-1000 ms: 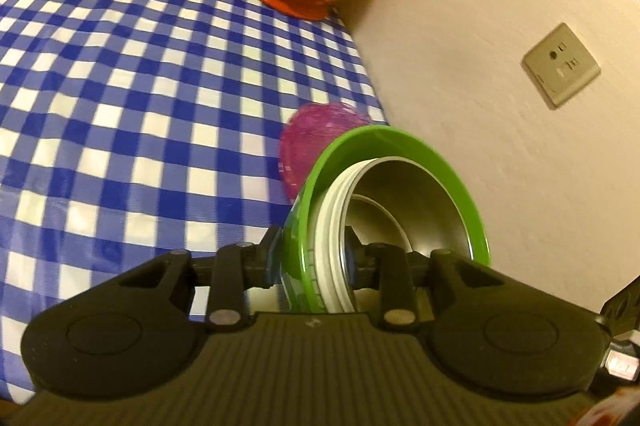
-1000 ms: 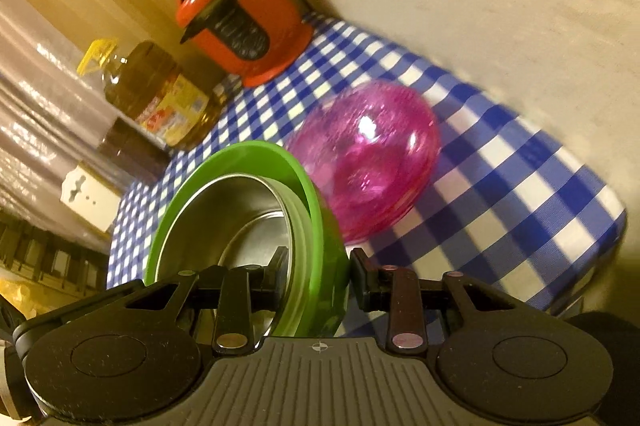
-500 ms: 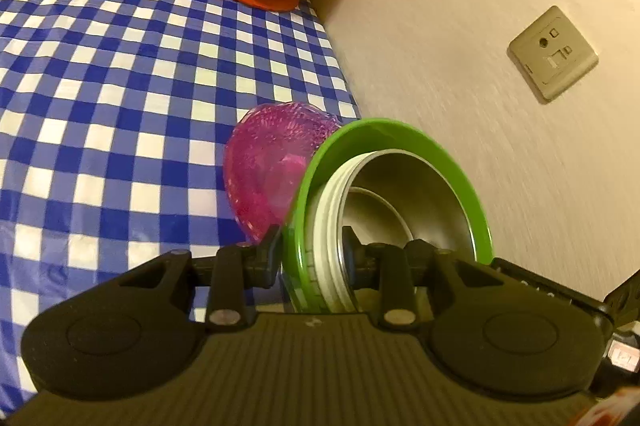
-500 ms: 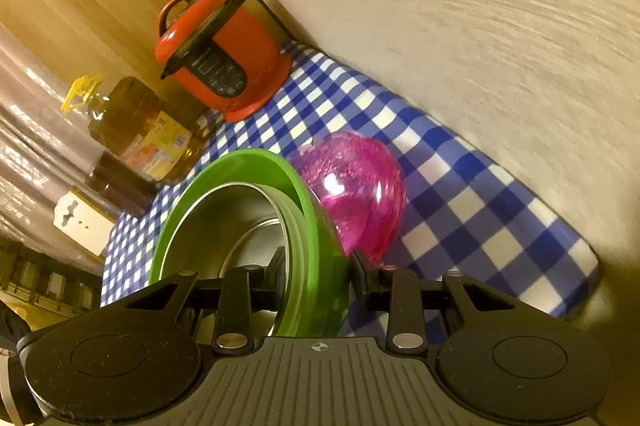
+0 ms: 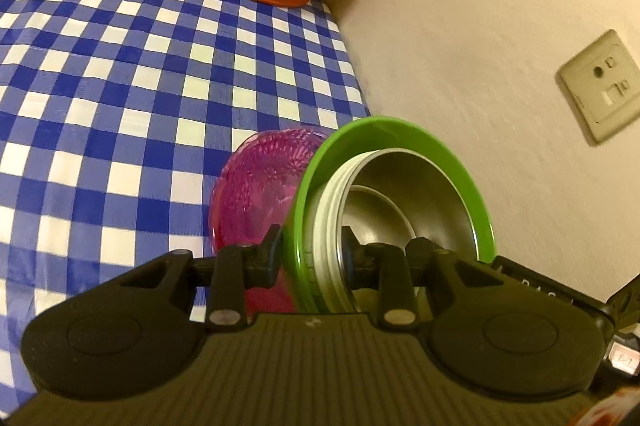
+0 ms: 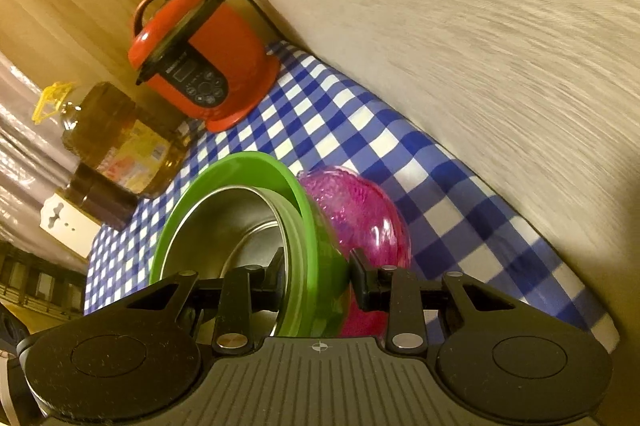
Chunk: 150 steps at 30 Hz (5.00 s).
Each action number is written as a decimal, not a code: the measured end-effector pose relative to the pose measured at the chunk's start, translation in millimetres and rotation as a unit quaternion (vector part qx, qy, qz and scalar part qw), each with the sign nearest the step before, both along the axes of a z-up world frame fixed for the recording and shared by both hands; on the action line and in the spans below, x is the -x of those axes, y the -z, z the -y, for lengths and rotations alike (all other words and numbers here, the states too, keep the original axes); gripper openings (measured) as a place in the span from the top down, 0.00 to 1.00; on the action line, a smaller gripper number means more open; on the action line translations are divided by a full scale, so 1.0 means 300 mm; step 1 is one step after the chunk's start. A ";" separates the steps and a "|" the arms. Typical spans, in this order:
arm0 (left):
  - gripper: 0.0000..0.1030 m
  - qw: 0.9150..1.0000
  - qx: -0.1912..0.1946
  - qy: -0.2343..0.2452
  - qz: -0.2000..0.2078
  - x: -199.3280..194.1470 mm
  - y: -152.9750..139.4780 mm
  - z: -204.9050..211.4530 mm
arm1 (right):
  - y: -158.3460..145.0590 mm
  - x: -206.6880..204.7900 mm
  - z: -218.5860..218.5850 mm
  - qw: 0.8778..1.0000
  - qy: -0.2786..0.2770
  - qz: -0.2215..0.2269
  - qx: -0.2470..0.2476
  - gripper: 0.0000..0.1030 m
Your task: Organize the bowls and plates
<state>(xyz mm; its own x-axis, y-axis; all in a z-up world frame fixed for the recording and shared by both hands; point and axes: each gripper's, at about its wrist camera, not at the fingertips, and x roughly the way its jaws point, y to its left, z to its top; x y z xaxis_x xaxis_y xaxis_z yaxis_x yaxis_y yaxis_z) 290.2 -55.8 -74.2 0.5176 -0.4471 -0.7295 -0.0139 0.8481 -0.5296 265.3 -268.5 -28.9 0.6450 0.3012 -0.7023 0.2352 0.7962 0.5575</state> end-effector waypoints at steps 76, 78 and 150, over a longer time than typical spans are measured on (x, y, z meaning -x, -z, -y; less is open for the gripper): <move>0.47 0.996 -0.057 -0.054 0.053 0.188 -0.082 -0.061 | -0.067 0.122 0.005 0.999 -0.006 0.030 0.030 0.44; 0.47 0.995 -0.065 -0.054 0.058 0.215 -0.095 -0.063 | -0.077 0.146 0.006 0.999 -0.006 0.032 0.032 0.44; 0.09 0.974 -0.191 -0.047 0.110 0.844 -0.184 -0.070 | -0.208 0.725 -0.203 0.958 -0.136 0.094 0.234 0.31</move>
<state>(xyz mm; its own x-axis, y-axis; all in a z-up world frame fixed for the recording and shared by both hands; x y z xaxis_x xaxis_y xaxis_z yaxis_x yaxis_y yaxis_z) 37.0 -34.7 -19.0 0.7055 -0.1076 -0.7005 -0.0226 0.9845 -0.1739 48.0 -207.5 33.4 0.7159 0.1572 -0.6802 -0.0868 0.9868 0.1367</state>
